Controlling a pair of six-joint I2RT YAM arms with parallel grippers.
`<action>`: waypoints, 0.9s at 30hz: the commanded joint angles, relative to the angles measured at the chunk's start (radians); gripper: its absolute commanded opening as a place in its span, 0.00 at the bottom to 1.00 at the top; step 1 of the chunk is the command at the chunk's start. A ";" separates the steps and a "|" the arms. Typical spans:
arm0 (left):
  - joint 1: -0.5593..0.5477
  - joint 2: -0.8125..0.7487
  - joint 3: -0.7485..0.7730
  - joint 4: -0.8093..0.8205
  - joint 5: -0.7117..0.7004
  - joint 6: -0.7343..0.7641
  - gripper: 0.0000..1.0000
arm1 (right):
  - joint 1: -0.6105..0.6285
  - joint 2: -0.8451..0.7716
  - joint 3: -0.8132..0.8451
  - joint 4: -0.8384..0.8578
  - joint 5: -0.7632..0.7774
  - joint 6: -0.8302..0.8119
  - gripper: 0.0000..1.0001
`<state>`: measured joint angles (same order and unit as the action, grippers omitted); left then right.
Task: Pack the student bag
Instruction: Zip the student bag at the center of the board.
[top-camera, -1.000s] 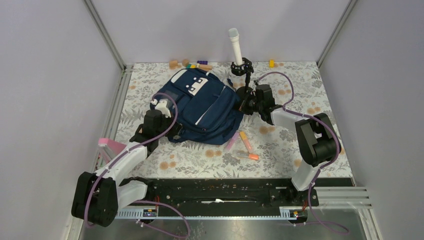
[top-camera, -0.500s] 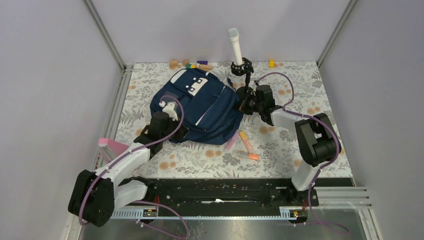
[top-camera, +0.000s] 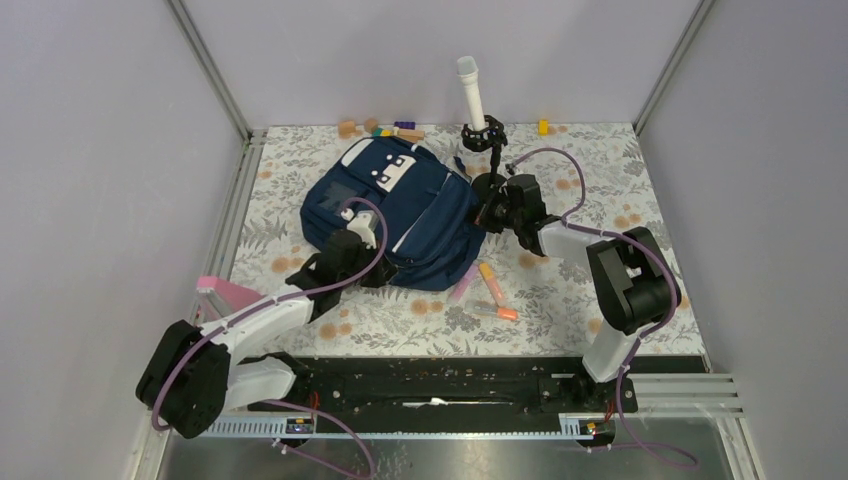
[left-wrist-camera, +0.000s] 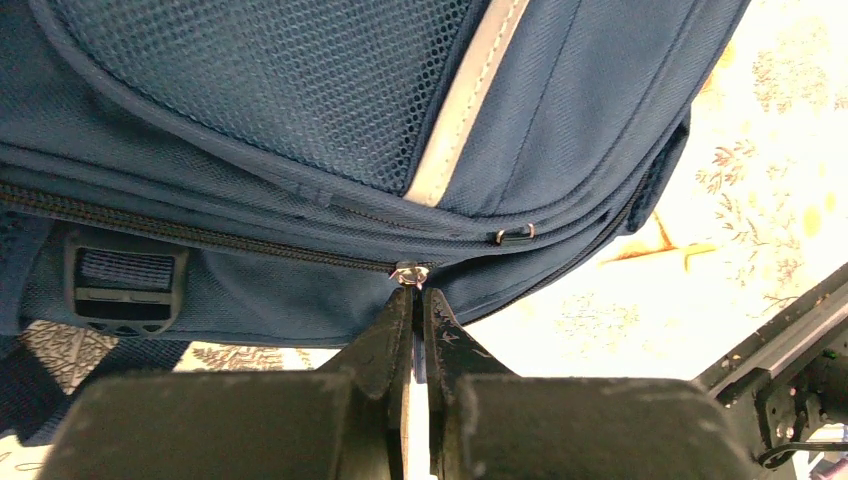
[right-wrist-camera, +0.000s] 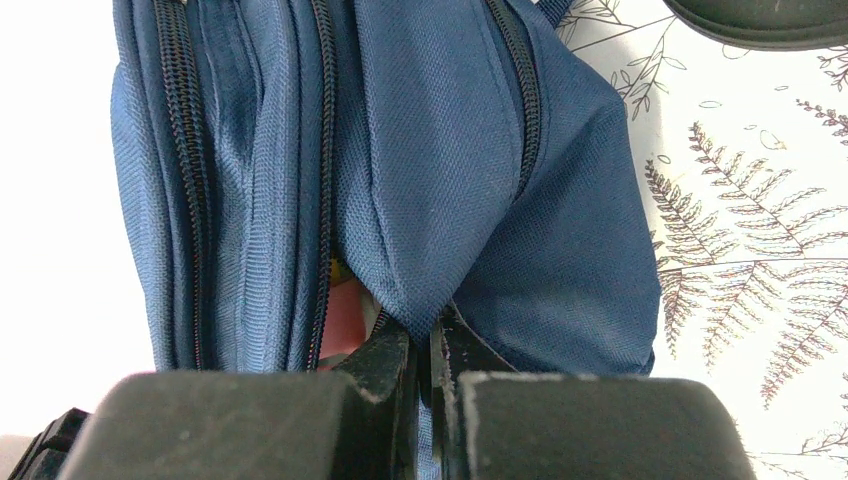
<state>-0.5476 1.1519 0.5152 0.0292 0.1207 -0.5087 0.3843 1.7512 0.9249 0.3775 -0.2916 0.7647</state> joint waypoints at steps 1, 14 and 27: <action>-0.044 0.006 0.040 0.105 -0.001 -0.072 0.00 | 0.040 -0.058 -0.009 0.106 0.003 0.021 0.00; -0.154 0.014 0.017 0.252 -0.084 -0.196 0.00 | 0.100 -0.085 -0.047 0.136 0.058 0.034 0.00; -0.272 0.054 0.045 0.365 -0.211 -0.317 0.00 | 0.152 -0.094 -0.086 0.172 0.102 0.048 0.00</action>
<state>-0.7761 1.2003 0.5152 0.2127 -0.0628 -0.7597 0.4850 1.7065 0.8463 0.4500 -0.1570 0.7773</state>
